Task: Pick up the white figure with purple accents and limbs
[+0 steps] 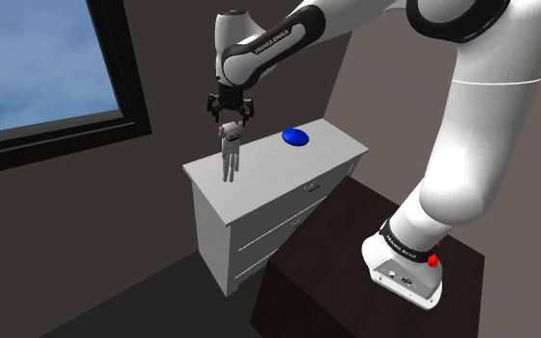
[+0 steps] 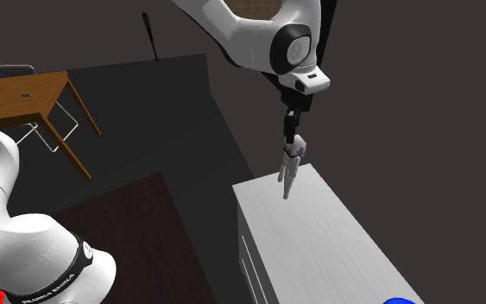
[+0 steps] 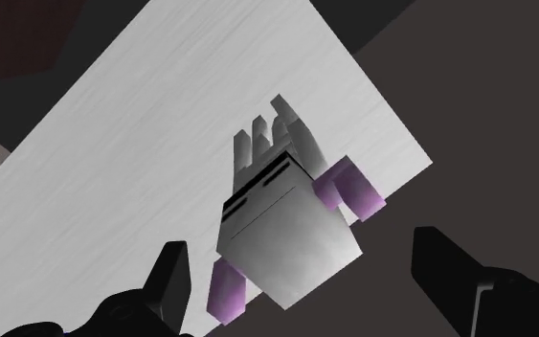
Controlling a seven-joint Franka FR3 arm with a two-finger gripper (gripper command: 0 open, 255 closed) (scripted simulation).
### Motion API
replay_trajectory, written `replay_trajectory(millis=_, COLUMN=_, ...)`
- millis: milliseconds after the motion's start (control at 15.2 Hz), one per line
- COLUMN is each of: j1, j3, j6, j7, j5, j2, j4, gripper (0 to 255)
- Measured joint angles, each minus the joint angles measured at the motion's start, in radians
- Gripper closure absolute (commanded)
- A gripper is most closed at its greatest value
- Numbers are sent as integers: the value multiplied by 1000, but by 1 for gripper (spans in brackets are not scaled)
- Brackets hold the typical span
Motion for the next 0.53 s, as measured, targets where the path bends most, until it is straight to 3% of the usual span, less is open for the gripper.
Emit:
replay_trajectory(millis=396, j1=8, j3=-12, j6=60, j7=25, j5=-24, j2=53, j4=-9, gripper=0)
replay_trajectory(millis=462, j1=9, j3=-13, j6=65, j7=27, j5=-26, j2=58, j4=-9, gripper=255)
replay_trajectory(millis=528, j1=9, j3=-14, j6=67, j7=28, j5=-27, j2=62, j4=-7, gripper=255)
